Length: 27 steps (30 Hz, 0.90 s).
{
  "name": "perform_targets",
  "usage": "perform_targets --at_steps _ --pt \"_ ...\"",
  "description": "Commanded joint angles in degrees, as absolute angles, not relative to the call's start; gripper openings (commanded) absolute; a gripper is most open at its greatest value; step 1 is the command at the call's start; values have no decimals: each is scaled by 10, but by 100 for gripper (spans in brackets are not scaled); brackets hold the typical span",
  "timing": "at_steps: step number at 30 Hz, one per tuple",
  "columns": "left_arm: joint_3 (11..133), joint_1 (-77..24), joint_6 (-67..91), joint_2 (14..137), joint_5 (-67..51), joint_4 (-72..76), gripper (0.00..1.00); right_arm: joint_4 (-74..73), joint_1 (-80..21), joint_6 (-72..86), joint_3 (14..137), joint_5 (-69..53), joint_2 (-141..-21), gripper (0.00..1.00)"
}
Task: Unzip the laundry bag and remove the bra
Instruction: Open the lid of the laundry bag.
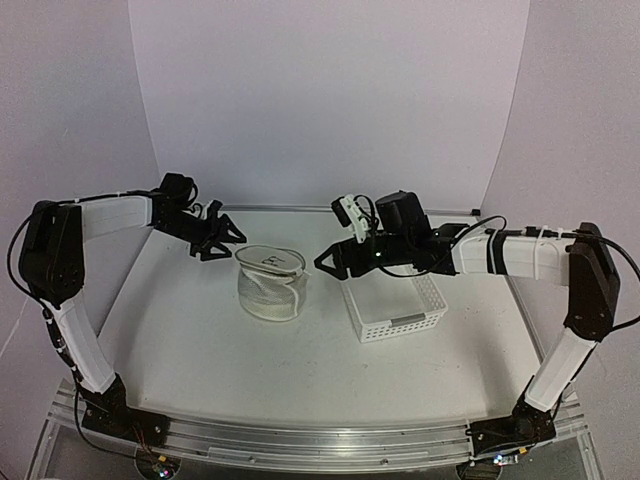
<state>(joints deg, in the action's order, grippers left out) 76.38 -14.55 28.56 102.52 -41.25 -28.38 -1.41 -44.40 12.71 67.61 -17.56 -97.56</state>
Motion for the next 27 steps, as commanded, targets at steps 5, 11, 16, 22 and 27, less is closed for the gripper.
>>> perform_targets --at_steps 5,11,16,22,27 --pt "739 -135 334 1038 -498 -202 59 10 -443 132 673 -173 -956 71" --pt "723 -127 348 1049 -512 -188 56 10 -443 134 677 -175 -957 71" --pt "713 -121 356 1051 -524 -172 50 10 -443 134 677 -175 -957 71" --pt "708 -117 360 1054 -533 -164 33 10 -444 134 677 -175 -957 71" --pt "708 -115 362 1052 -540 -160 19 10 -444 135 675 -174 -958 71"
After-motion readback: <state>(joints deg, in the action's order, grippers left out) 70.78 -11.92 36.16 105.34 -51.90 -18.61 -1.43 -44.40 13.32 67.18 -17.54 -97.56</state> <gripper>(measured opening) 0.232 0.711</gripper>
